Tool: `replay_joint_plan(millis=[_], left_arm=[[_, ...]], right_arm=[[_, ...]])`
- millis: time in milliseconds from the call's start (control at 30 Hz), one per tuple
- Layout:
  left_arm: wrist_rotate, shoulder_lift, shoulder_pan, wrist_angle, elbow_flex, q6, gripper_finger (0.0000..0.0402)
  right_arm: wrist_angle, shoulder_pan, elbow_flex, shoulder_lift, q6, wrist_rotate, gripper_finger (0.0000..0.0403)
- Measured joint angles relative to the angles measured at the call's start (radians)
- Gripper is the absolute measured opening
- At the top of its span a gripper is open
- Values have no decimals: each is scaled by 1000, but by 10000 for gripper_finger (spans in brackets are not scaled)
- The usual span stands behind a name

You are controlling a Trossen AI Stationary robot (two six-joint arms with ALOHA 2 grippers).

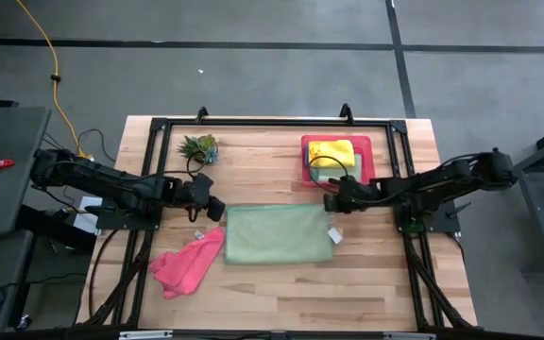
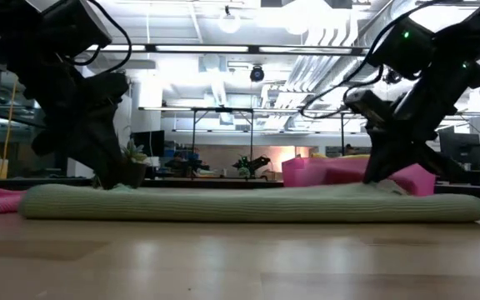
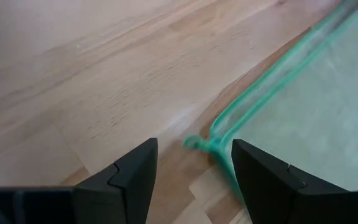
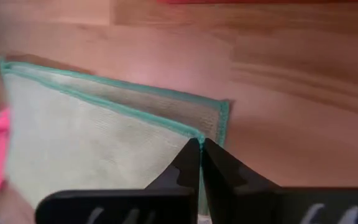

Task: Fold microfiber towels
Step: Fold the green microfiber cloth

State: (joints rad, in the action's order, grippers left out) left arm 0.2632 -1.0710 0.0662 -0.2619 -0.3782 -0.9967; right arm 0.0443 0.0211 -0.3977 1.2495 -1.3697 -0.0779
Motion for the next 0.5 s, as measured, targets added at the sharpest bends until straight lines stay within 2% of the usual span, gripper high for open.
replay_joint_plan(millis=[200, 333, 500], left_arm=[[21, 0, 0, 11, 0, 16, 197], [-13, -18, 0, 66, -1, 85, 197], [-33, -70, 23, 77, -1, 37, 197]], right_arm=[[-4, 24, 0, 7, 4, 19, 1], [-3, 34, 0, 8, 6, 26, 0], [-3, 34, 0, 8, 8, 26, 0]])
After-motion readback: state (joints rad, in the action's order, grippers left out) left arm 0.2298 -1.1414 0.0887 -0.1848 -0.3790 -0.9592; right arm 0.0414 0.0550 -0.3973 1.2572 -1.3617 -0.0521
